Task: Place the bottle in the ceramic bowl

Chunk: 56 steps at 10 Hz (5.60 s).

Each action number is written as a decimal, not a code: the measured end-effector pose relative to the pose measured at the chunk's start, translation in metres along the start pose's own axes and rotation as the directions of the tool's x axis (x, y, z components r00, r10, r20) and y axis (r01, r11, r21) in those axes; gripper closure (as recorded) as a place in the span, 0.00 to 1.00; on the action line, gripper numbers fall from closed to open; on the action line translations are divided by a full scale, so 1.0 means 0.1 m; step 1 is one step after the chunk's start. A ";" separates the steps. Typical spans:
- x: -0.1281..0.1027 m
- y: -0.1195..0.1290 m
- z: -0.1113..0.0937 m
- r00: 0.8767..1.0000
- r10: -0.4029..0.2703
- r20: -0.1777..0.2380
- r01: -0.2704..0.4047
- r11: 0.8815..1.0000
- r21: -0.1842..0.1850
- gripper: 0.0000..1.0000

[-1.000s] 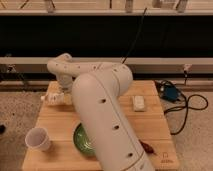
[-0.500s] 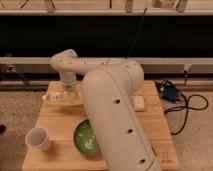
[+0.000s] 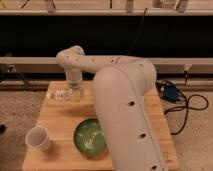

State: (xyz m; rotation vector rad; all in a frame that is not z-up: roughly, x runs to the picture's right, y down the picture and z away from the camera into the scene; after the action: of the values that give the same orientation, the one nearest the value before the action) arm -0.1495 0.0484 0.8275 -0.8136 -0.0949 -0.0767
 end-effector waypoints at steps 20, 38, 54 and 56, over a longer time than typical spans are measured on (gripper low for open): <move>0.57 1.33 0.01 0.998 0.061 0.004 -0.060 0.995 -0.084 0.98; 0.99 1.65 0.28 0.986 0.164 -0.010 -0.164 0.981 -0.100 0.90; 1.20 1.69 0.31 0.984 0.180 -0.003 -0.179 0.979 -0.097 0.40; 1.21 1.70 0.32 0.984 0.181 -0.002 -0.180 0.979 -0.097 0.46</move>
State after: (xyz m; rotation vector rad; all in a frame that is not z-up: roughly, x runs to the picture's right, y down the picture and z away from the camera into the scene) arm -0.0136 0.1842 0.7407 -0.9157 -0.0236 0.0935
